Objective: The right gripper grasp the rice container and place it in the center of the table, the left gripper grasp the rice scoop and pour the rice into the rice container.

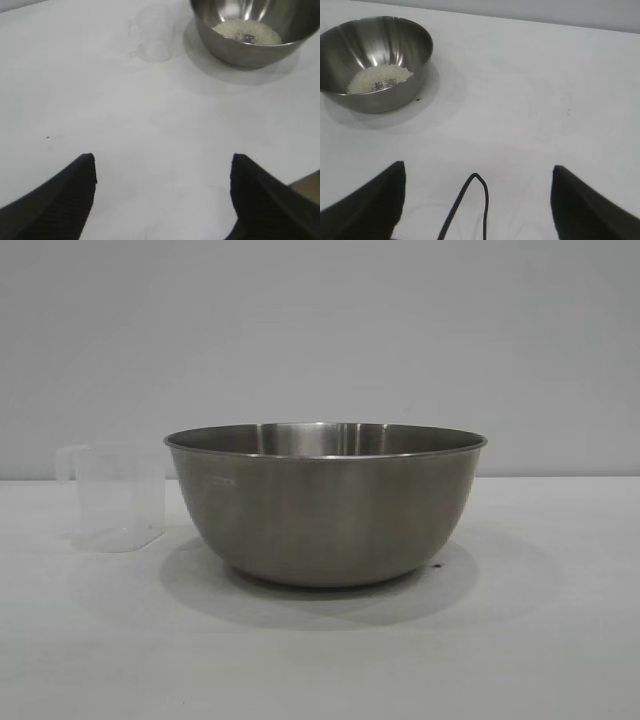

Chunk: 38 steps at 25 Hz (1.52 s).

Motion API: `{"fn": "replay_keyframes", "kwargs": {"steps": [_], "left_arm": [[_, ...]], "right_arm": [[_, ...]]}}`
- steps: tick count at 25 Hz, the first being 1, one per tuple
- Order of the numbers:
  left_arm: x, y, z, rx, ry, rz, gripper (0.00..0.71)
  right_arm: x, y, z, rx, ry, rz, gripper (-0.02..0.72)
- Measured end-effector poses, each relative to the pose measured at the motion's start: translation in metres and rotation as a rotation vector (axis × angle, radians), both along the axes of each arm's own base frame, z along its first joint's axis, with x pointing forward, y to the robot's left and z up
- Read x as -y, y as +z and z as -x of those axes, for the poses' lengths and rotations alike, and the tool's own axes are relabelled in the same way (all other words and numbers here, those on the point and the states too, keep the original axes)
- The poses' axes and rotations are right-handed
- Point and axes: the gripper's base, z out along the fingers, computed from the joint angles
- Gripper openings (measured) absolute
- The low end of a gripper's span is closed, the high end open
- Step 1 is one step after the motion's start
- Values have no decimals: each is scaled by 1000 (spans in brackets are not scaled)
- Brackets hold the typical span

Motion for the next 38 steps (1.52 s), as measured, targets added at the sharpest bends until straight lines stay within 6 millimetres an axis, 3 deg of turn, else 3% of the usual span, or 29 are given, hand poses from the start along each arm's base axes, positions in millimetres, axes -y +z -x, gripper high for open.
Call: {"fn": "replay_keyframes", "kwargs": {"steps": [8,38], "left_arm": [[1,0,4,38,208,3,521],[1,0,4,40,208,4,521]], "right_arm": [[0,0,0,0,-9,0,538],[-2,0,-1,-2,-170,0,538]]}}
